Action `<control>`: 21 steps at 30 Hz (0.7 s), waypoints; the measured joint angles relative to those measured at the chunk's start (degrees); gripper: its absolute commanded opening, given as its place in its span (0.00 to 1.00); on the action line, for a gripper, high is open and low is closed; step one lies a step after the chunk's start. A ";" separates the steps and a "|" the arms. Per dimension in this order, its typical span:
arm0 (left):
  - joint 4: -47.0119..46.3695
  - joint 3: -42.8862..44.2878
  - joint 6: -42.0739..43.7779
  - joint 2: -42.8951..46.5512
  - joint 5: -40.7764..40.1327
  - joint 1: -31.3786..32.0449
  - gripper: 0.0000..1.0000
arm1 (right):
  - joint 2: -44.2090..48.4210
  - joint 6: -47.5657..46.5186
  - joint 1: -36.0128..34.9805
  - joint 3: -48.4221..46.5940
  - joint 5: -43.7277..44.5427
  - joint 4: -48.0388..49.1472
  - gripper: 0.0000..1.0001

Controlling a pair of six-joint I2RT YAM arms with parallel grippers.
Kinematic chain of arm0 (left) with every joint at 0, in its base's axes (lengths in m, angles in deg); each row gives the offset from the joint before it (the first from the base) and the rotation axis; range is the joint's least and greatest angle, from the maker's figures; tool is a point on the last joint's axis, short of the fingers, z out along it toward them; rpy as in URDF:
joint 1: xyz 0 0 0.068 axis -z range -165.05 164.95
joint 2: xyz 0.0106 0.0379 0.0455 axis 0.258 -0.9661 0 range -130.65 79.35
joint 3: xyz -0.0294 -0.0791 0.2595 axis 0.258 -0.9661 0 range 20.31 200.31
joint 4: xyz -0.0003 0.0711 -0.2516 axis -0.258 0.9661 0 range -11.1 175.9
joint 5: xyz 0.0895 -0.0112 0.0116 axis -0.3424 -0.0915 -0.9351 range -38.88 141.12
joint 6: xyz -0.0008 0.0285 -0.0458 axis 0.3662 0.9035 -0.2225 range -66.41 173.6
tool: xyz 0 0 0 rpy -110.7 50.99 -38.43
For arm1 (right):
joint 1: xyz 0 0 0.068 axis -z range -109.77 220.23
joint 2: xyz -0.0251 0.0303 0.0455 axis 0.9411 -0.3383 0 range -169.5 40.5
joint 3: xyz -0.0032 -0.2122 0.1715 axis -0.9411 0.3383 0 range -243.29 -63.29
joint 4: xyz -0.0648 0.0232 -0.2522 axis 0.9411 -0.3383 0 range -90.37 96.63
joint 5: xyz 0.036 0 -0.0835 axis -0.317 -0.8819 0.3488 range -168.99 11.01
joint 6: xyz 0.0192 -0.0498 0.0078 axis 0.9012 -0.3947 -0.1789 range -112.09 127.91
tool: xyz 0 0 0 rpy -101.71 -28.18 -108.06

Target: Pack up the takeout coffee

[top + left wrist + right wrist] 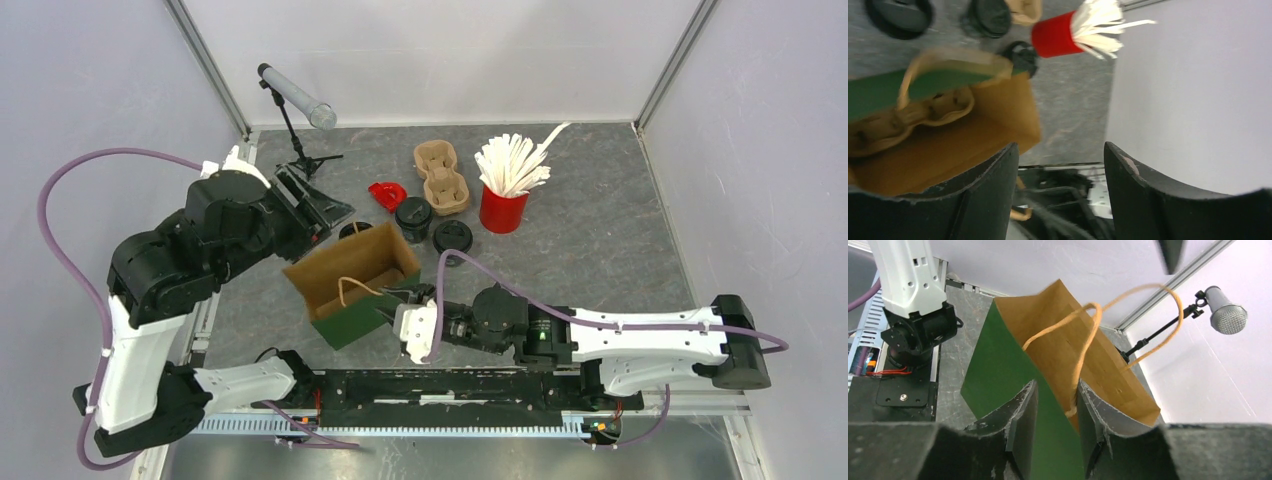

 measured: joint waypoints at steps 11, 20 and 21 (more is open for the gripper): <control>12.09 -2.10 5.99 2.34 -4.63 -0.02 0.72 | 0.74 15.63 0.72 -10.12 11.39 -7.45 0.58; 14.14 -8.72 5.99 6.62 -7.91 -0.02 0.72 | -10.12 32.98 12.48 -30.73 18.18 -25.11 0.53; 14.21 -9.16 5.99 6.51 -8.00 -0.04 0.72 | -12.37 34.38 14.32 -33.09 17.92 -27.52 0.52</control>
